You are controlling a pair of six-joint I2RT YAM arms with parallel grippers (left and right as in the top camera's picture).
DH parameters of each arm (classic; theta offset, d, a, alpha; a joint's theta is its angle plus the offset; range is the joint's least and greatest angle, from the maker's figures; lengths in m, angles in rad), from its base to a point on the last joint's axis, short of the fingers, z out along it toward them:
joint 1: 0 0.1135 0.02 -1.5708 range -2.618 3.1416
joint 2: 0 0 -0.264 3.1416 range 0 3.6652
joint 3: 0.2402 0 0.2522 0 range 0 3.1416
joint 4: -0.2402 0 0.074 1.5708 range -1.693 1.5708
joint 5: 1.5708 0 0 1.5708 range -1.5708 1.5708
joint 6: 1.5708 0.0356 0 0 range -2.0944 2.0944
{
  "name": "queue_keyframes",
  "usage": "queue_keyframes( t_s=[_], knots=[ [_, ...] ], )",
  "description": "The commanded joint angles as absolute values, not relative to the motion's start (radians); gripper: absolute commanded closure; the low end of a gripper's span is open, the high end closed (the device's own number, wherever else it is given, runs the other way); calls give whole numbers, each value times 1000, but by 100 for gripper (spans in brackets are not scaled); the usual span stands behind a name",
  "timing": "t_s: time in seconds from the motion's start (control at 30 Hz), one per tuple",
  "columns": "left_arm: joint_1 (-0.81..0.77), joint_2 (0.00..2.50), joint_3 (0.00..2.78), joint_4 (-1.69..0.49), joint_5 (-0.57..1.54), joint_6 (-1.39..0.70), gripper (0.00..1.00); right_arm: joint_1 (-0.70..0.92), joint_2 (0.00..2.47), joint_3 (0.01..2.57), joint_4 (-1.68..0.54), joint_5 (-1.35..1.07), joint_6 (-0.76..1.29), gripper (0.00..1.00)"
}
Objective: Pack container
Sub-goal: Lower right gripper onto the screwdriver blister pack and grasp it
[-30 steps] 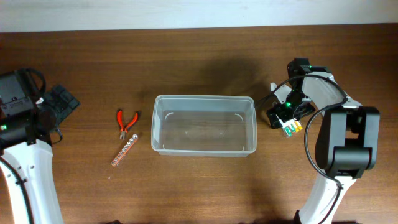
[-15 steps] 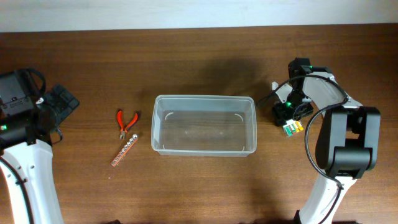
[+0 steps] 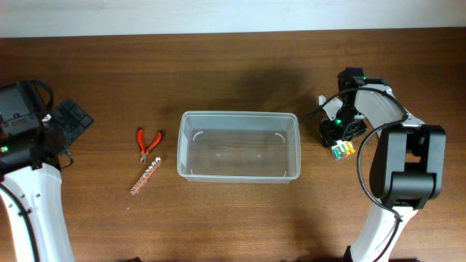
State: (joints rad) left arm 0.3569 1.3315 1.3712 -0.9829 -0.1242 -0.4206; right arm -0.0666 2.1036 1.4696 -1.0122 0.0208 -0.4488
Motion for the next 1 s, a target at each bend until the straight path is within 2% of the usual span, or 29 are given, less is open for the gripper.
queue_keyframes(
  t_s=[0.0,0.07,0.17,0.6,0.97],
  knots=[
    [363,1329,1385,-981,-139,-433,1,-67,2140,1436,-1013,-23,-455,67],
    [363,1329,1385,-981,-138,-433,1,-67,2140,1436,-1013,-23,-455,81],
    [363,1329,1385,-981,-139,-433,1,-67,2140,1436,-1013,-23,-455,96],
    [363,1329,1385,-981,-139,-433,1,-67,2140,1449,-1018,-22,-424,96],
    [363,1329,1385,-981,-139,-432,1,-67,2091,1652,-1184,-22,-402,96]
  ],
)
